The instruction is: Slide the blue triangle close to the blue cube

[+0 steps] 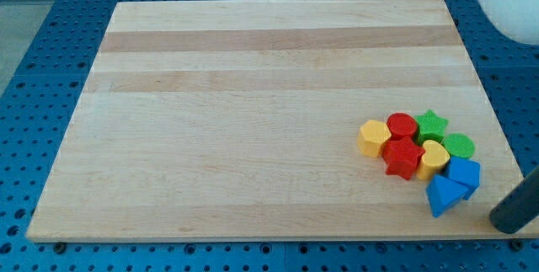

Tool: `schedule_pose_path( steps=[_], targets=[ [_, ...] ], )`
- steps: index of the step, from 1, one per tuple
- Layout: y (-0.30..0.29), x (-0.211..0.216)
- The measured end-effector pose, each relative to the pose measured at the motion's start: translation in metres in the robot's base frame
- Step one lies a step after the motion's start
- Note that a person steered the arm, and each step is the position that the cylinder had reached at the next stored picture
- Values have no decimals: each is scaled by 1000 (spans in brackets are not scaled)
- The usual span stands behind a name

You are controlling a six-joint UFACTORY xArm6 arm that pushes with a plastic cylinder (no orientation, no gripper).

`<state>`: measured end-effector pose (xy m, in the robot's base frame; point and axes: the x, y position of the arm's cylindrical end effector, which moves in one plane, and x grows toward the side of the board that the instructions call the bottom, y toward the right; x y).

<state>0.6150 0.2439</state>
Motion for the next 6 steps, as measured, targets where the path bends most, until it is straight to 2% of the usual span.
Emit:
schedule_pose_path(
  steps=[4,6],
  targets=[
    [-74,-22],
    [-72,-44]
  ],
)
